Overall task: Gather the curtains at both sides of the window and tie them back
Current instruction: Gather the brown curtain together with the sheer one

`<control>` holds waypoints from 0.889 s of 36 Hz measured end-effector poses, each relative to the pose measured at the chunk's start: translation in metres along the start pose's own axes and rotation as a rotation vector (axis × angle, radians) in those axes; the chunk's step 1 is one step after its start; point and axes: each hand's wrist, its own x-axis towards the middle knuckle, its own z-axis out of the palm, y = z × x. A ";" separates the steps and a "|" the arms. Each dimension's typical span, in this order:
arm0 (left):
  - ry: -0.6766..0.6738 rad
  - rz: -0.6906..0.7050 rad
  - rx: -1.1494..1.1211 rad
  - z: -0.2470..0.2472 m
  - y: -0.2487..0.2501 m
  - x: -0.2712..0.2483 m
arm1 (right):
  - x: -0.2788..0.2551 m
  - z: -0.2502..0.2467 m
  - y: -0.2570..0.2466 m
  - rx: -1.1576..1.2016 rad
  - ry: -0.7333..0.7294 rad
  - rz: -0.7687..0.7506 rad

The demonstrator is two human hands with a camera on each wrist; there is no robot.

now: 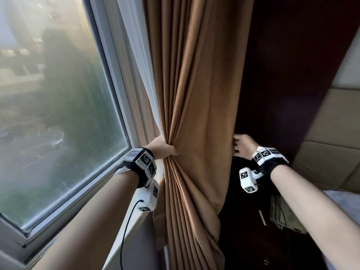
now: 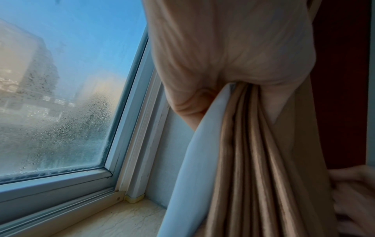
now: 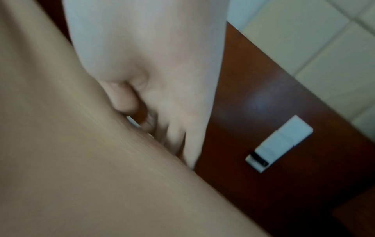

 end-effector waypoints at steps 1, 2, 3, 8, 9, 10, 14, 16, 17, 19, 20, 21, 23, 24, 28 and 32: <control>-0.002 0.002 0.008 0.001 0.001 -0.001 | -0.006 -0.001 0.001 0.081 -0.092 0.042; -0.009 0.007 0.008 0.001 0.002 -0.002 | -0.008 0.000 0.002 0.105 -0.162 0.059; -0.012 0.011 0.007 0.003 0.004 -0.003 | -0.009 0.002 0.002 0.070 -0.193 0.065; -0.010 0.026 0.007 0.010 0.008 -0.004 | -0.004 0.025 0.006 -0.273 0.070 -0.127; -0.007 0.028 0.009 0.011 0.007 -0.004 | -0.001 0.027 0.008 -0.359 0.165 -0.182; -0.003 0.028 0.014 0.011 0.006 -0.004 | 0.001 0.026 0.009 -0.454 0.243 -0.231; 0.048 0.013 0.054 0.010 0.003 -0.005 | -0.013 0.014 0.007 -0.610 0.407 -0.268; 0.099 -0.002 0.069 0.009 0.001 -0.004 | -0.033 0.010 0.006 -0.678 0.426 -0.320; 0.130 -0.009 0.078 0.009 0.000 -0.006 | -0.045 0.010 0.007 -0.711 0.440 -0.356; 0.190 -0.022 0.094 0.008 -0.002 -0.007 | -0.071 0.010 0.010 -0.727 0.479 -0.441; 0.207 -0.027 0.097 0.007 -0.002 -0.008 | -0.083 0.010 0.012 -0.717 0.504 -0.476; 0.215 -0.032 0.097 0.006 -0.002 -0.009 | -0.097 0.010 0.015 -0.701 0.518 -0.492; 0.221 -0.034 0.099 0.005 0.000 -0.010 | -0.126 0.015 0.023 -0.637 0.522 -0.526; 0.221 -0.031 0.100 0.005 0.000 -0.011 | -0.141 0.020 0.028 -0.603 0.516 -0.556; 0.207 0.000 0.112 0.009 0.005 -0.014 | -0.186 0.052 0.048 -0.324 0.153 -0.559; 0.174 0.035 0.136 0.016 0.010 -0.020 | -0.171 0.075 0.029 0.334 -0.102 -0.176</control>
